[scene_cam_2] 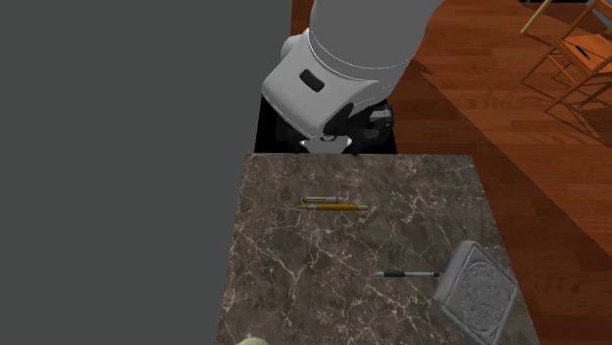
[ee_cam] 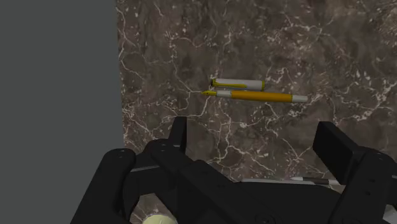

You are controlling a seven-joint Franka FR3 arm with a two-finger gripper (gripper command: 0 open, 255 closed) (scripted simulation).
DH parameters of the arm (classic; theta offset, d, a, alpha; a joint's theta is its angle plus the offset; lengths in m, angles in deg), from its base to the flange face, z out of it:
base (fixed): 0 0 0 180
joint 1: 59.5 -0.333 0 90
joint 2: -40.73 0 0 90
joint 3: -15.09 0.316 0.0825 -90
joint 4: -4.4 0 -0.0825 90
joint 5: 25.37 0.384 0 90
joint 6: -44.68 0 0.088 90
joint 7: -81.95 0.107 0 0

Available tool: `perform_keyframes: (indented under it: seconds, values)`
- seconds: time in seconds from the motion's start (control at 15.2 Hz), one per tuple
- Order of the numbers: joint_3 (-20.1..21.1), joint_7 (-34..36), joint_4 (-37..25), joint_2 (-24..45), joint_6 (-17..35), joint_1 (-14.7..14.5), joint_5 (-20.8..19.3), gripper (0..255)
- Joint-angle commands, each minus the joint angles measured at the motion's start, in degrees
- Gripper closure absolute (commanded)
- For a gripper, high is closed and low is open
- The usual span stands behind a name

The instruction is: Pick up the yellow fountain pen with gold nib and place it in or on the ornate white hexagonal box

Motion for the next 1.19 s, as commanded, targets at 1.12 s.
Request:
perform_keyframes:
  seconds: [1.12]
  values:
    - [-16.47,-48.74,26.44,1.53,35.42,-17.19,-7.99,0]
